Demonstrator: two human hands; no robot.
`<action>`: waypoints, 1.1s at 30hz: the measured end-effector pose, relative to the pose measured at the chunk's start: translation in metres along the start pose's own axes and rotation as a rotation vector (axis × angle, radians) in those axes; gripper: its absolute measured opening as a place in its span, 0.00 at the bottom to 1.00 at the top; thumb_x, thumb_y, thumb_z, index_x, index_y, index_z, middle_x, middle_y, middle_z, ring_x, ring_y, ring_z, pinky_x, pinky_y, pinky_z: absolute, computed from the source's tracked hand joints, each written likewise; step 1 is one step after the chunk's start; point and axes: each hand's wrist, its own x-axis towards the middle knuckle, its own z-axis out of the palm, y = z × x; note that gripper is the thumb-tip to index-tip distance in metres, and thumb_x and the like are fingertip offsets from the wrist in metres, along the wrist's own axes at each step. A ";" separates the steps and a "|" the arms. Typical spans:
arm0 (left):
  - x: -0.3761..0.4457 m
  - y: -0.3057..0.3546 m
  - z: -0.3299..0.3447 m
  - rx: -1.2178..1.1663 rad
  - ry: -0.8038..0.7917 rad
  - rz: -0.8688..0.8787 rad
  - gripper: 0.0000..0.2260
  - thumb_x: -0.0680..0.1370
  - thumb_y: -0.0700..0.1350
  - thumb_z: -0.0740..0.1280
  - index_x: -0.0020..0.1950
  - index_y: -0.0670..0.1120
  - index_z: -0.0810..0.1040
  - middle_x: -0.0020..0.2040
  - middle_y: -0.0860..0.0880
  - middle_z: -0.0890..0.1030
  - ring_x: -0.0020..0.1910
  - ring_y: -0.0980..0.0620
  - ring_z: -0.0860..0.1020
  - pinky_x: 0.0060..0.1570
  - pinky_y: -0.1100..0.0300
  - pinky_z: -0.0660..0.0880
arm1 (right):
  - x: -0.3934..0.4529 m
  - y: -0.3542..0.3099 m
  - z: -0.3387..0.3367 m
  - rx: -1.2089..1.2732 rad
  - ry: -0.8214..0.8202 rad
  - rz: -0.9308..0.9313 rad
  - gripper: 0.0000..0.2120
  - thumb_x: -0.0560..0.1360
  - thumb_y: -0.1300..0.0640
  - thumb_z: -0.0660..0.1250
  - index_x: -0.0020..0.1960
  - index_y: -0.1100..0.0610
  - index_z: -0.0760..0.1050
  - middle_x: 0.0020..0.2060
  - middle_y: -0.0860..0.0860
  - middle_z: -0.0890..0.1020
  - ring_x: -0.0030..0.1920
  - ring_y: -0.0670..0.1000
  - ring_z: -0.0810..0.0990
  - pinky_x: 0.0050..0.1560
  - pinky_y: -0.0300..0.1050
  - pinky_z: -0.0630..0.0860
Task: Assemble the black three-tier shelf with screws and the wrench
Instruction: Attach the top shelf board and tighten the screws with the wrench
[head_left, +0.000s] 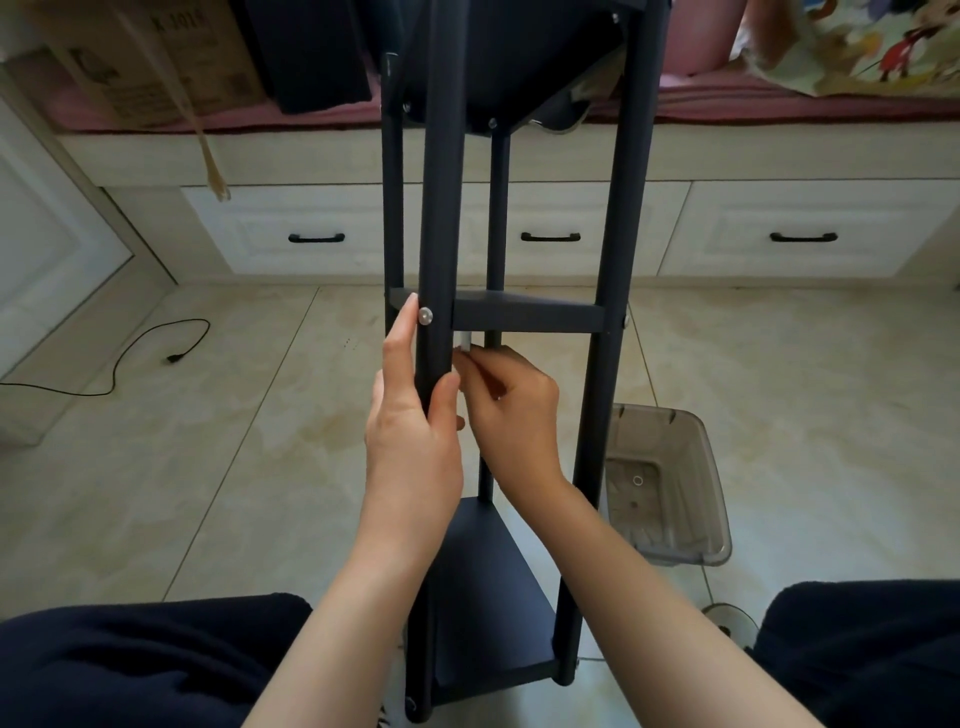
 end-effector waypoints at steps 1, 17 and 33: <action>0.000 0.000 0.000 0.006 0.002 0.002 0.27 0.84 0.44 0.60 0.75 0.71 0.57 0.62 0.47 0.75 0.45 0.53 0.81 0.43 0.70 0.75 | -0.001 -0.001 -0.005 -0.003 -0.025 0.019 0.06 0.78 0.61 0.68 0.51 0.60 0.84 0.40 0.53 0.84 0.41 0.49 0.81 0.46 0.42 0.78; -0.006 0.007 -0.007 0.052 -0.028 -0.027 0.27 0.85 0.44 0.60 0.76 0.69 0.55 0.65 0.37 0.73 0.61 0.33 0.73 0.56 0.45 0.74 | 0.011 -0.032 -0.040 -0.111 -0.392 0.235 0.11 0.81 0.58 0.63 0.51 0.57 0.84 0.36 0.38 0.78 0.36 0.38 0.74 0.41 0.28 0.67; -0.006 0.010 -0.008 0.059 -0.032 -0.014 0.28 0.84 0.44 0.61 0.75 0.71 0.56 0.63 0.41 0.75 0.60 0.33 0.73 0.60 0.40 0.74 | 0.011 -0.031 -0.022 -0.191 -0.248 0.075 0.09 0.79 0.57 0.67 0.51 0.57 0.85 0.32 0.40 0.78 0.32 0.38 0.76 0.38 0.23 0.70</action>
